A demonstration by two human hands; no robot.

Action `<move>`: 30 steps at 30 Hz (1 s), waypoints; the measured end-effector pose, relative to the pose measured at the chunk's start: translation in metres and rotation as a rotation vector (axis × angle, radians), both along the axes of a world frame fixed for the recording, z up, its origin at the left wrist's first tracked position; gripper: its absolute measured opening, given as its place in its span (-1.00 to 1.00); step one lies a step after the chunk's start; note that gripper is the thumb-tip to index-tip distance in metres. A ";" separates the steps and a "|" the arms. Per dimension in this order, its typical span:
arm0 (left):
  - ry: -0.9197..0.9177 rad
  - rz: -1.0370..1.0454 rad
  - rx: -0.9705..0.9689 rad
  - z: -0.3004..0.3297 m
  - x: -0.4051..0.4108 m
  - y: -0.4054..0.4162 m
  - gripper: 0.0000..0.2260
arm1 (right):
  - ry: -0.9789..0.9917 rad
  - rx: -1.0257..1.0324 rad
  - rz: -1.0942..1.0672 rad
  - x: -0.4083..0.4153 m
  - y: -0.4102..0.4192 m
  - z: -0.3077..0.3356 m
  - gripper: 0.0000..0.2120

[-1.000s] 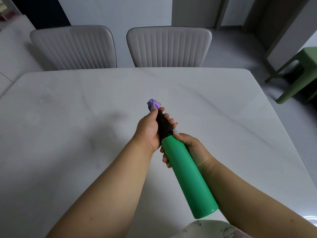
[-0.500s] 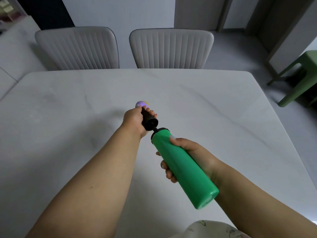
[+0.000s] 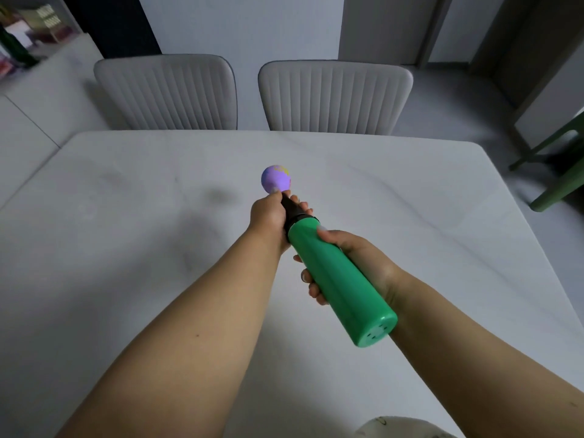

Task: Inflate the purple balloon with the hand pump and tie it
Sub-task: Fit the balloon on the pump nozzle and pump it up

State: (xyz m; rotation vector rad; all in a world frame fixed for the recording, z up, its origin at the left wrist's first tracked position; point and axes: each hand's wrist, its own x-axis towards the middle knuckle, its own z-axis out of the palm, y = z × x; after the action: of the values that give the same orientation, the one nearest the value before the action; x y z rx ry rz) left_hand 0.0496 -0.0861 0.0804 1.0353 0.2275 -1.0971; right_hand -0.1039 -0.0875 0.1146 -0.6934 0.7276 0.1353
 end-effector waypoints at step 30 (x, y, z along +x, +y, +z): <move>0.052 -0.010 -0.016 -0.004 0.008 -0.005 -0.64 | 0.064 -0.001 -0.026 0.017 -0.002 0.011 -0.58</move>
State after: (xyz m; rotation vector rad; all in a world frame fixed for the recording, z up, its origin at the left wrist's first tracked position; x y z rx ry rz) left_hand 0.0573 -0.0913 0.0760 0.9951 0.2552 -1.1348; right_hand -0.0865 -0.0898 0.1252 -0.6826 0.7980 0.1336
